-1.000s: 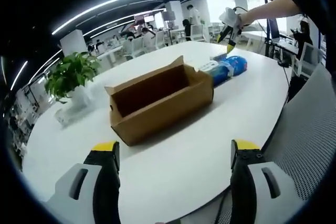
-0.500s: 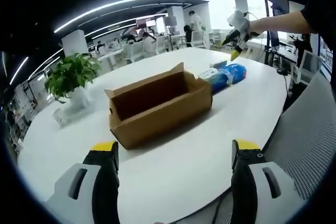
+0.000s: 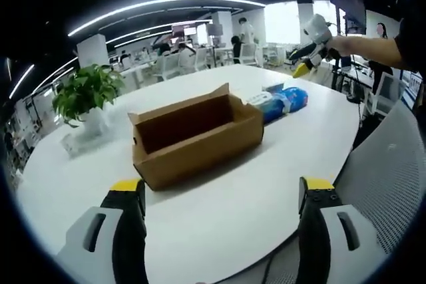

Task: Operate the shoe box by opening the lid, removing the specified soft item, and placing it in the target area until the item is outside and the box remains undamaged.

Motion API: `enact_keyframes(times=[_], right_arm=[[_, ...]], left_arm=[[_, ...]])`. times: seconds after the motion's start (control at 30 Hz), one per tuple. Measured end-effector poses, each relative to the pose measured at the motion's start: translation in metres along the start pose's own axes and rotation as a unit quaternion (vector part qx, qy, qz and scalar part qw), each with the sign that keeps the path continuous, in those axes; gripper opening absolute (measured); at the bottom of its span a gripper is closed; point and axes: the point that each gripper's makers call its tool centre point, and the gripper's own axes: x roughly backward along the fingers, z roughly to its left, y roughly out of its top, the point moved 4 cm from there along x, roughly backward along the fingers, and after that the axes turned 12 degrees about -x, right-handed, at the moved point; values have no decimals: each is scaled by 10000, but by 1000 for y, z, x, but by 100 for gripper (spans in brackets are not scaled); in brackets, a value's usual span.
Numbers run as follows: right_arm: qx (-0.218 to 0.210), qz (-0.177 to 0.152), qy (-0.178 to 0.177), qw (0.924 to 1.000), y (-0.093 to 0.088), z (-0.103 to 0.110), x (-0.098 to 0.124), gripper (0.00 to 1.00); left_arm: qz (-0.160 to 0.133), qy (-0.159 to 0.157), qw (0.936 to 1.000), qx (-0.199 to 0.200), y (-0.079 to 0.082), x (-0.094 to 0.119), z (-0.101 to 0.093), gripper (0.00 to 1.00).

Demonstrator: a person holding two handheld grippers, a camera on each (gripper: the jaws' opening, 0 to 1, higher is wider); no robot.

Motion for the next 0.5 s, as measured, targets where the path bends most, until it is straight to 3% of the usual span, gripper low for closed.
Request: enact_keyframes(times=[0.2,0.5], right_arm=[[-101,-426,-132,9990,3,19,15,99],[-246,-619,-158,9977,-11,48,34,99]], left_arm=[[-36,-48,9999,118,1,0,0,99],[-77,-96,9996,244,5,-4,8,99]])
